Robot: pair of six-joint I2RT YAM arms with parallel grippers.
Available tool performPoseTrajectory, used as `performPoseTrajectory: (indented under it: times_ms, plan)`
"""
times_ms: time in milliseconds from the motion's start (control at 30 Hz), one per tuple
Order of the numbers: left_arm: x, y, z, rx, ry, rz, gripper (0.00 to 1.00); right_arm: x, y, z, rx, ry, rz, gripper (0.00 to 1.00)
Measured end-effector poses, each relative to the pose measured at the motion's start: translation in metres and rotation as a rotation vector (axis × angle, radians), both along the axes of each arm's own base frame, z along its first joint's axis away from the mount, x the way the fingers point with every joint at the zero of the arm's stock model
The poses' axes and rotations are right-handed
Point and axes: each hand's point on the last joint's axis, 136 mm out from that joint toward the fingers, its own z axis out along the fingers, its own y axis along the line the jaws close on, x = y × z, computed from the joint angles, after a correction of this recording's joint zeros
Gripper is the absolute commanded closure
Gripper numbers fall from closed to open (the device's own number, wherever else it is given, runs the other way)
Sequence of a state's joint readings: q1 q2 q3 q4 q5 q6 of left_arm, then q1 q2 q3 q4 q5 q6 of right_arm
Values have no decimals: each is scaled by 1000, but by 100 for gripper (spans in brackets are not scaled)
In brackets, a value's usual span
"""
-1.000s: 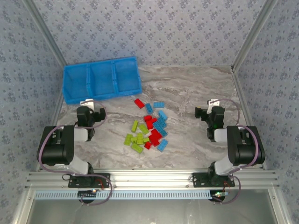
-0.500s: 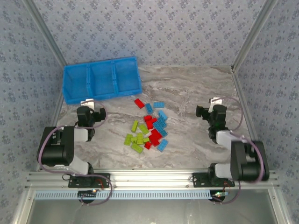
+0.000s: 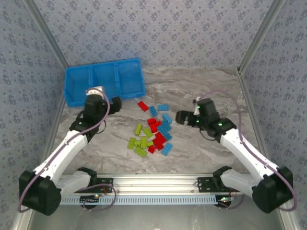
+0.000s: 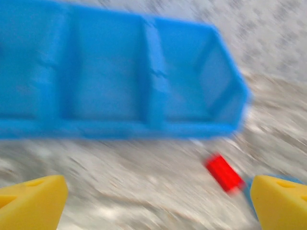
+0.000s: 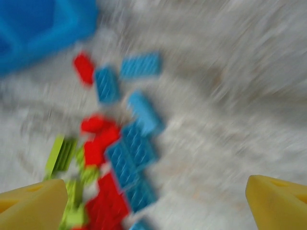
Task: Sort the legos into containers by color
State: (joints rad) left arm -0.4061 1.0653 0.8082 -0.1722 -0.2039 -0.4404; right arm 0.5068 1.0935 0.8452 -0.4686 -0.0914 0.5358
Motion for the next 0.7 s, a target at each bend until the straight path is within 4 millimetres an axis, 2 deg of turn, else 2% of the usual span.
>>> performPoseTrajectory:
  times_ms: [67, 167, 267, 333, 467, 600, 700]
  plan:
    - [-17, -36, -24, -25, 123, -99, 4, -18, 31, -9, -20, 61, 96, 2]
    - [-43, -72, -73, 26, 315, -203, 6, -36, 59, -12, -47, 89, 179, 1]
    - [-62, -87, -116, 115, 475, -251, 10, -44, 72, -15, -75, 104, 211, 1]
    - [-67, -92, -137, 153, 550, -268, 15, -46, 72, -20, -101, 115, 210, 1]
    - [-69, -101, -162, 178, 634, -289, 33, -49, 68, -29, -154, 134, 199, 0]
    - [-63, -107, -175, 194, 659, -292, 53, -51, 65, -32, -172, 141, 183, 0]
    - [-56, -112, -182, 203, 668, -295, 71, -53, 64, -32, -184, 144, 177, 0]
